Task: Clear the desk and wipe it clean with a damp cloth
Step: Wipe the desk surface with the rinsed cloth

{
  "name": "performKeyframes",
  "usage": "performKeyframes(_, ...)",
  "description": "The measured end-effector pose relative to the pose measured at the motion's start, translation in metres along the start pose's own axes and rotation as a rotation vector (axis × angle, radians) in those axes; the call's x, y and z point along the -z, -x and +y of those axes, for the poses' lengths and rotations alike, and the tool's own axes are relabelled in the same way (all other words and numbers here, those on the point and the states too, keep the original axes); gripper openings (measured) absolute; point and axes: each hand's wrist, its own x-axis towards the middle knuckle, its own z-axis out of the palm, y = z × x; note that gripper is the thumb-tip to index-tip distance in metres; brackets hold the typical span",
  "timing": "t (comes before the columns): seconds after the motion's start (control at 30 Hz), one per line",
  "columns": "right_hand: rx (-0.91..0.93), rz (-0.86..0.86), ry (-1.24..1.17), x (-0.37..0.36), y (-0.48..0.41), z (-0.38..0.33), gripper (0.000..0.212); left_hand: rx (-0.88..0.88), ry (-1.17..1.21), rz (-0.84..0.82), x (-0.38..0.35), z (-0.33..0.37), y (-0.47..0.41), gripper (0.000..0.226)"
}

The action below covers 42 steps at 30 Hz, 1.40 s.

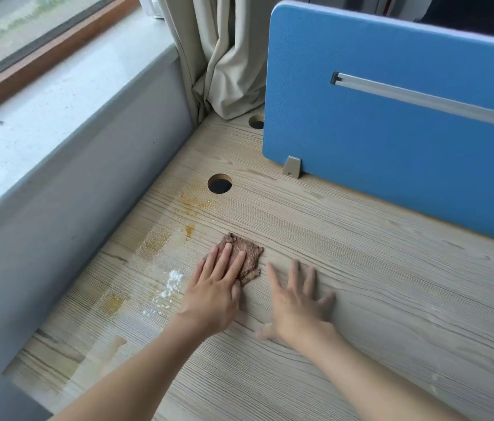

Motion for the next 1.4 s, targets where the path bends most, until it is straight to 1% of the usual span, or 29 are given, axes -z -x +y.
performKeyframes(0.07,0.012,-0.047,0.023,-0.007,0.002,-0.005,0.129,0.044,0.040,0.002,0.004,-0.005,-0.009,0.058)
performKeyframes(0.17,0.015,-0.011,0.057,-0.013,0.002,-0.004,0.127,0.103,0.060,0.051,0.006,-0.002,-0.021,0.059)
performKeyframes(0.3,0.004,-0.014,0.049,-0.013,0.003,-0.006,0.125,0.065,0.018,0.046,-0.006,0.008,0.004,0.062)
performKeyframes(0.37,-0.002,-0.022,0.050,-0.013,0.003,-0.007,0.125,0.026,0.007,0.022,-0.010,0.006,0.014,0.067)
performKeyframes(0.4,0.001,-0.022,0.046,-0.013,0.003,-0.007,0.125,0.023,0.000,0.024,-0.010,0.001,0.013,0.066)
performKeyframes(0.47,0.007,-0.013,0.053,-0.013,0.002,-0.007,0.125,0.070,0.021,0.037,-0.006,-0.009,0.000,0.059)
performKeyframes(0.53,0.010,-0.011,0.061,-0.013,0.002,-0.007,0.125,0.130,0.060,0.052,-0.001,-0.013,-0.011,0.059)
performKeyframes(0.63,0.009,-0.026,0.061,-0.013,0.002,-0.007,0.124,0.135,0.055,0.051,-0.006,-0.002,-0.001,0.061)
performKeyframes(0.7,0.012,-0.011,0.063,-0.011,0.004,-0.006,0.123,0.096,0.030,0.035,-0.015,0.004,0.019,0.068)
performKeyframes(0.8,0.076,0.037,0.100,-0.013,0.013,-0.012,0.118,0.086,0.027,0.013,-0.015,-0.006,0.028,0.059)
performKeyframes(0.83,0.103,0.027,0.086,-0.015,0.018,-0.015,0.118,0.105,0.045,0.020,-0.012,-0.010,0.023,0.058)
performKeyframes(0.9,0.127,-0.036,0.041,-0.023,0.027,-0.027,0.126,0.161,0.086,0.036,-0.005,-0.018,0.014,0.060)
performKeyframes(0.97,0.115,-0.068,0.051,-0.033,0.033,-0.037,0.130,0.161,0.089,0.045,-0.004,-0.016,0.014,0.060)
performKeyframes(1.1,0.077,-0.037,0.105,-0.039,0.033,-0.046,0.124,0.103,0.015,0.042,-0.019,-0.007,0.046,0.060)
performKeyframes(1.17,0.062,-0.039,0.107,-0.040,0.032,-0.047,0.125,0.086,0.024,0.029,-0.019,-0.014,0.050,0.058)
performKeyframes(1.3,0.035,-0.041,0.119,-0.040,0.029,-0.049,0.129,0.139,0.073,0.067,-0.010,-0.031,0.031,0.061)
performKeyframes(1.4,0.026,-0.042,0.117,-0.041,0.029,-0.049,0.129,0.137,0.073,0.076,-0.018,-0.020,0.040,0.062)
